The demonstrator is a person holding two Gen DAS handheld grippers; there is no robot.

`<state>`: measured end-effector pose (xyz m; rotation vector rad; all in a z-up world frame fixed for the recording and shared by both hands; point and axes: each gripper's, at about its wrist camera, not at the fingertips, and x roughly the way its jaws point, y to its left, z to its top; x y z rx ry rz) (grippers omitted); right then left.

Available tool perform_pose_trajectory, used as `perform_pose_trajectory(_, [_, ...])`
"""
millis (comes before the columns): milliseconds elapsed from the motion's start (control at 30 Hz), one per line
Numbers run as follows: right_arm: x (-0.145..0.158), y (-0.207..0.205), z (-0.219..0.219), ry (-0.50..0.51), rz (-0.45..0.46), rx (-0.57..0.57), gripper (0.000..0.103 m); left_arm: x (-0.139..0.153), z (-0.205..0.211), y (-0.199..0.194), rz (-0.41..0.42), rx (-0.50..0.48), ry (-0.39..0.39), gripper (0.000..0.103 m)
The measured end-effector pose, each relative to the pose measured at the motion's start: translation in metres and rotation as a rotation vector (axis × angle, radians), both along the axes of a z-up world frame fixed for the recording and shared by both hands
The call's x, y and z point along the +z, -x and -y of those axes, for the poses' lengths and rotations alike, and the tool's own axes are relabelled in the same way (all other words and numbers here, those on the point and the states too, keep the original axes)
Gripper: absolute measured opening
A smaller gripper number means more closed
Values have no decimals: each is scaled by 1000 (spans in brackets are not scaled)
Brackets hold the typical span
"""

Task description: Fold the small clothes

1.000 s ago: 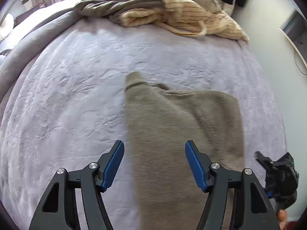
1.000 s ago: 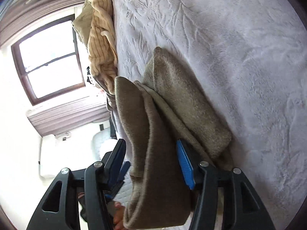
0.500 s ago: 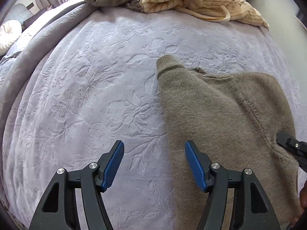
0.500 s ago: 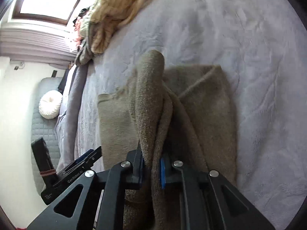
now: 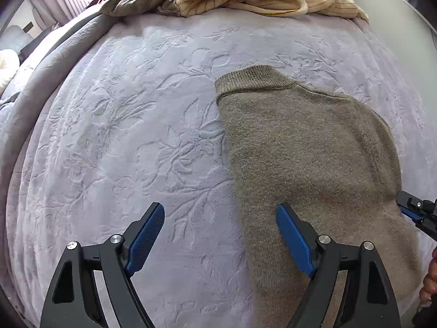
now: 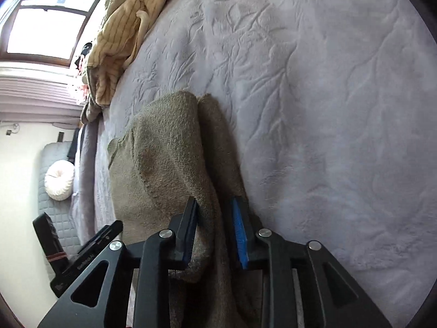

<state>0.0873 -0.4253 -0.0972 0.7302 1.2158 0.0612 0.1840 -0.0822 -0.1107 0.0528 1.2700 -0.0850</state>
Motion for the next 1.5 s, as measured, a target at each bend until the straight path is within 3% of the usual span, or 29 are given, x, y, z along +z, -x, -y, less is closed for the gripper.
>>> perform_pose_trajectory(133, [36, 16, -6, 20, 60, 57, 17, 21, -9, 6, 1, -7, 51, 85])
perform_pose_trajectory(233, [64, 25, -30, 10, 117, 150, 16, 29, -4, 19, -14, -32, 88, 85])
perform_pose_trajectory(333, [73, 33, -60, 0, 128, 250, 16, 26, 10, 38, -47, -77, 117, 85])
perform_pose_trajectory(533, [25, 49, -80, 207, -29, 352, 16, -10, 38, 80, -148, -121, 89, 85])
perform_pose_trajectory(567, [16, 53, -78, 237, -51, 359, 12, -16, 39, 85, -157, -128, 83, 85])
perform_pose_trajectory(767, [-1, 74, -81, 327, -32, 445, 9, -34, 37, 103, -207, -154, 109, 86])
perform_pose_trajectory(1067, [5, 84, -72, 305, -67, 415, 9, -22, 32, 111, -225, -192, 68, 88])
perform_pose_trajectory(1367, [10, 75, -69, 320, -97, 400, 9, -21, 15, 108, -241, -164, 62, 88])
perform_pose_trajectory(1500, [19, 62, -66, 336, -71, 319, 16, -24, 19, 110, -242, -168, 55, 88])
